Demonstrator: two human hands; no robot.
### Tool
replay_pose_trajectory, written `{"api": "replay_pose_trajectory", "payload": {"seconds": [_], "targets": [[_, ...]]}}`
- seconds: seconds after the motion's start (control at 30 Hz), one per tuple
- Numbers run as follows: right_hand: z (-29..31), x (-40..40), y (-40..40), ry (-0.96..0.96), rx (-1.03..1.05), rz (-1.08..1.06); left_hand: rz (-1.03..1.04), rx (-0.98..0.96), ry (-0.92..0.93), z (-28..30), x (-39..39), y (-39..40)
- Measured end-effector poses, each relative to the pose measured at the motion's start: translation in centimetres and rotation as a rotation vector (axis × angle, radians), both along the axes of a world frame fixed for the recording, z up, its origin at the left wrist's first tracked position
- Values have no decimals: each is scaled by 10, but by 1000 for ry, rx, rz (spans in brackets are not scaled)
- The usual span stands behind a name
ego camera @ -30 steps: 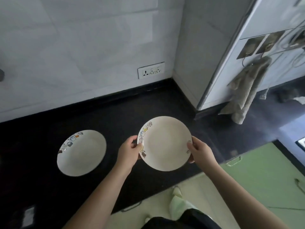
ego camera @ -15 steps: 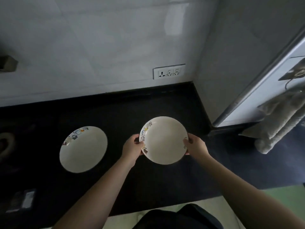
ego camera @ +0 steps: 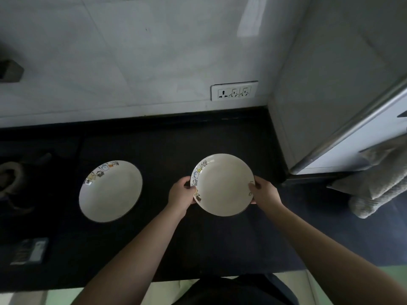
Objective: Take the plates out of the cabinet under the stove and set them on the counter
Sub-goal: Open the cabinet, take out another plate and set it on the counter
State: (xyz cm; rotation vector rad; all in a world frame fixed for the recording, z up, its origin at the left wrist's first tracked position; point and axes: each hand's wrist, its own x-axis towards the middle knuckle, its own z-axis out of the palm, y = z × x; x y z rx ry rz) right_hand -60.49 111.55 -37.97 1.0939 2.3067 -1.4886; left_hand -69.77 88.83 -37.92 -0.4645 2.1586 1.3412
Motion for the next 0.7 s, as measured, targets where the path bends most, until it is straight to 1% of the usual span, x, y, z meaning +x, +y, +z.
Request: {"api": "replay_pose_trajectory", "payload": {"seconds": [0.2, 0.37, 0.7], "targets": [[-3, 3, 2, 33, 20, -9, 19, 29, 3, -6, 1, 4], [-5, 0, 3, 14, 29, -4, 44, 33, 13, -8, 4, 6], [-18, -1, 4, 14, 85, 24, 14, -24, 61, -16, 6, 5]]}}
